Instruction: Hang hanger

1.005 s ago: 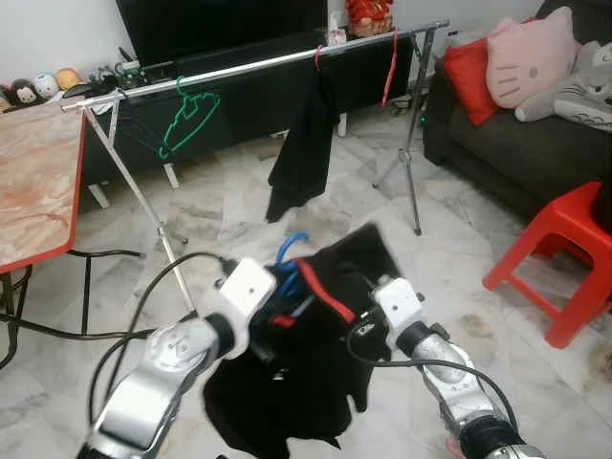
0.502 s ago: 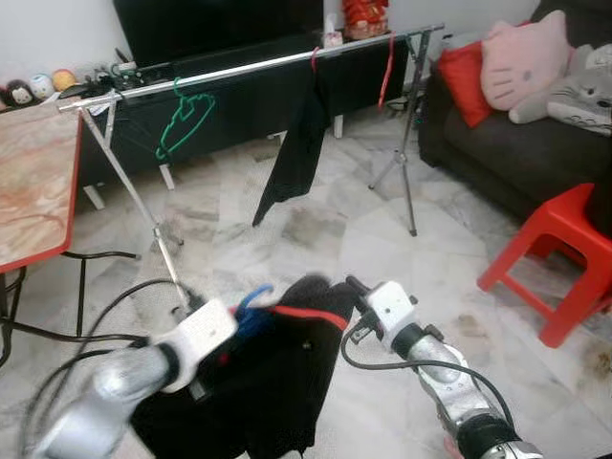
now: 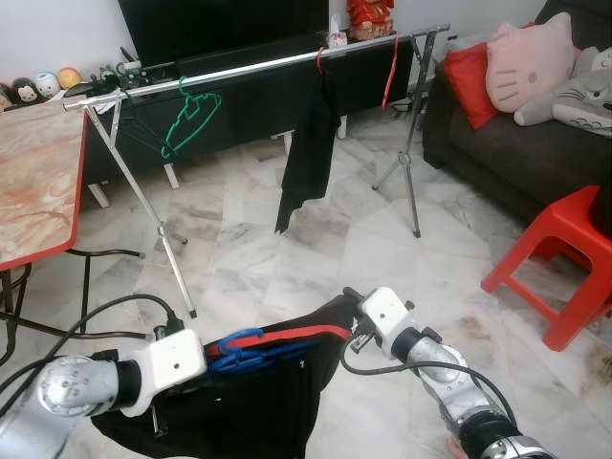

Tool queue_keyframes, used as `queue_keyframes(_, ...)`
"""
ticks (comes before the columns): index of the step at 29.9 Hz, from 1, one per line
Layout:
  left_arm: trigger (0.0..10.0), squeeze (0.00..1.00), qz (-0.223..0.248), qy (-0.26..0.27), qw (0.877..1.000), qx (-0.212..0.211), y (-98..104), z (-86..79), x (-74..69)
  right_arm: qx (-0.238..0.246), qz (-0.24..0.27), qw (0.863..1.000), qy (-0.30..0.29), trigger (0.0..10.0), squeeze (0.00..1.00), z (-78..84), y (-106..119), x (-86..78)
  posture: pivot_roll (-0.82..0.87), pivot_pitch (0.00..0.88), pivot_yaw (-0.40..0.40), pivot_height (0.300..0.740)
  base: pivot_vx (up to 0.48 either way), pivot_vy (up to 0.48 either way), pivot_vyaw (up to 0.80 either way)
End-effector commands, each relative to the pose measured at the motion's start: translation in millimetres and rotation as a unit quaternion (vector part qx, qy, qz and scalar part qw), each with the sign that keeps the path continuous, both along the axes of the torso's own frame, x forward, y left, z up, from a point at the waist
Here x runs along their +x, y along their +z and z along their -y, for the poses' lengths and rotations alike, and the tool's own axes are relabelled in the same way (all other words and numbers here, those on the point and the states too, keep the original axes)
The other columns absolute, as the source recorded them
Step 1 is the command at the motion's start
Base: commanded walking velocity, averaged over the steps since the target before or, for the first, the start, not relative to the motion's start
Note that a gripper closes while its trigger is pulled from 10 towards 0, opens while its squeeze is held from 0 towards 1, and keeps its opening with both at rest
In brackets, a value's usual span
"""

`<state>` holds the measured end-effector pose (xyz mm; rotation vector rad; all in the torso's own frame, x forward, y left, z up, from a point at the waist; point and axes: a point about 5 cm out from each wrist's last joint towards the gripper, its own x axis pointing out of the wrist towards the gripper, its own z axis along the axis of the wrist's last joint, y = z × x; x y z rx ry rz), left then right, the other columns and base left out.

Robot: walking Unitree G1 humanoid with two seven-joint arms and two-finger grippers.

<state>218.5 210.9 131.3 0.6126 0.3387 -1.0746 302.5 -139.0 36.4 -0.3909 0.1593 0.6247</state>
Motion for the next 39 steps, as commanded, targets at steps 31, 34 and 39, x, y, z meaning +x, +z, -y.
queue_keyframes(31,10.0,0.0,-0.059,-0.169,0.979,-0.097,15,17.8,-28.7,-0.021,-0.038,0.999,-0.016,0.0,0.0,2.3,-13,-3.1,-0.09,0.0,0.051,0.74,0.0,0.0,0.0)
queue_keyframes(34,10.0,0.0,-0.064,-0.172,0.976,-0.114,15,20.0,-30.6,-0.018,-0.04,0.999,-0.021,0.0,0.0,2.5,-14,-3.0,-0.09,0.0,0.048,0.74,0.0,0.0,0.0)
queue_keyframes(39,10.0,0.0,-0.083,-0.179,0.969,-0.147,15,22.9,-36.2,-0.019,-0.045,0.998,-0.033,0.0,0.0,4.9,-15,-2.7,-0.09,0.0,0.046,0.74,0.0,0.0,0.0)
